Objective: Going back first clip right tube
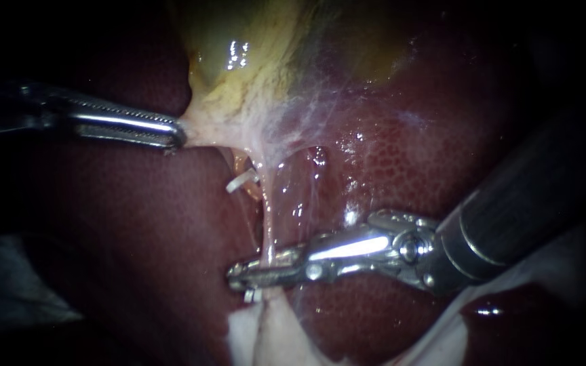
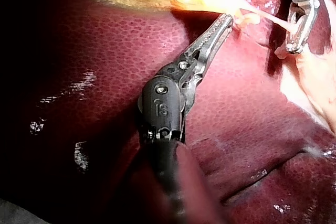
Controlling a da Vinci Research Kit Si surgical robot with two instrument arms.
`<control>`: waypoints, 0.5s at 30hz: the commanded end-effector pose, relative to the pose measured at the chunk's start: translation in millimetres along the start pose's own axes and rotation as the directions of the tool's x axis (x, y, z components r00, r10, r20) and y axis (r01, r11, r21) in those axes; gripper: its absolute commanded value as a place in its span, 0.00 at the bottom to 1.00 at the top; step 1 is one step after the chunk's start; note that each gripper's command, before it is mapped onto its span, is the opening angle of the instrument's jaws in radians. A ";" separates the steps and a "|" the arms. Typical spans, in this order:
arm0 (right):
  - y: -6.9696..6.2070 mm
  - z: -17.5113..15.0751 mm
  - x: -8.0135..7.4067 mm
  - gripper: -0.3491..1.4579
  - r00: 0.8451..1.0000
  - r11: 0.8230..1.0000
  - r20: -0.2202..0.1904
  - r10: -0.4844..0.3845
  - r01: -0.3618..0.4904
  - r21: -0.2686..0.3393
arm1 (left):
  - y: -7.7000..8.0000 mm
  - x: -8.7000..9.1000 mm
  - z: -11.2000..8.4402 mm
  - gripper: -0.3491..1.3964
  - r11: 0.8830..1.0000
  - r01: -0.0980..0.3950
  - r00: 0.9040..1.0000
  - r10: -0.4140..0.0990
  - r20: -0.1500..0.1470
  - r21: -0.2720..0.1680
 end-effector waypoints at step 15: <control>2.5 1.1 -0.3 0.47 0.972 0.960 0.040 -0.233 0.236 -0.149 | 0.0 -0.1 -0.1 0.00 1.000 -0.001 1.000 0.001 0.000 -0.001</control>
